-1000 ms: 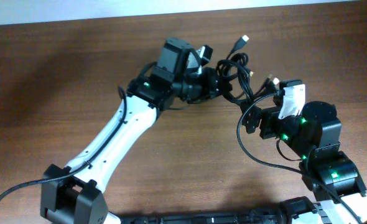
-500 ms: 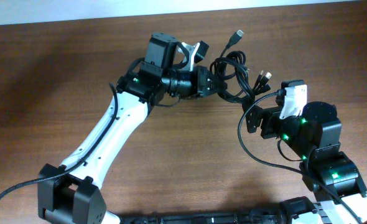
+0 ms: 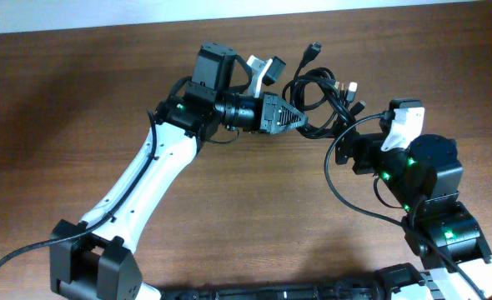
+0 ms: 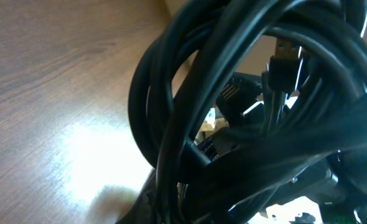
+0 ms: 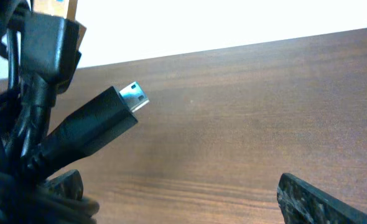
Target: Untangle cables
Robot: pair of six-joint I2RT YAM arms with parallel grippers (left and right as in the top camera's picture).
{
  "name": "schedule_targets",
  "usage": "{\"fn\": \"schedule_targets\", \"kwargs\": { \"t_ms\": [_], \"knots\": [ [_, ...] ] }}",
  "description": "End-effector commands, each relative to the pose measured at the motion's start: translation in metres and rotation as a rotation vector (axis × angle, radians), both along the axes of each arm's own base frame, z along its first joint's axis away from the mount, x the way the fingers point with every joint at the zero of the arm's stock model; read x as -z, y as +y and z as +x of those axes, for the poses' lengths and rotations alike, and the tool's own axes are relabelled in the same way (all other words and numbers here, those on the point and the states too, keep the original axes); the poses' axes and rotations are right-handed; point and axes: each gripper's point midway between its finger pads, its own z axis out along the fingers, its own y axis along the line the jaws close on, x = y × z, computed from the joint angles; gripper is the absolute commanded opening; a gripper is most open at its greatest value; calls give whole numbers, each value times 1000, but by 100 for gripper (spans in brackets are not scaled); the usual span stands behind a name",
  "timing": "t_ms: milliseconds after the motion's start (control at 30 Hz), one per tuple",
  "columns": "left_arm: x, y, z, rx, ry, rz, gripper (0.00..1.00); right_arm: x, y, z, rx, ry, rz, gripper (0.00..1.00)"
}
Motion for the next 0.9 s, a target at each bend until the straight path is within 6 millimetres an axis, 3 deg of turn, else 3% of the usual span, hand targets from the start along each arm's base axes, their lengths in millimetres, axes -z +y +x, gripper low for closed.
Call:
{"fn": "schedule_targets", "kwargs": {
  "t_ms": [0,267,467,700,867],
  "knots": [
    [-36,-5,-29,124,-60,-97,0,-15,-12,8,93,-45,38,99],
    [-36,-9,-34,149,-90,-101,0,-32,-12,14,93,-118,51,99],
    [-35,-8,-32,211,-320,-129,0,-37,-12,15,93,-139,51,99],
    [-34,-1,-22,216,-462,-130,0,-37,0,13,25,-134,66,99],
    [-23,9,3,118,-498,-37,0,-40,18,8,-96,-153,51,99]
  ]
}}
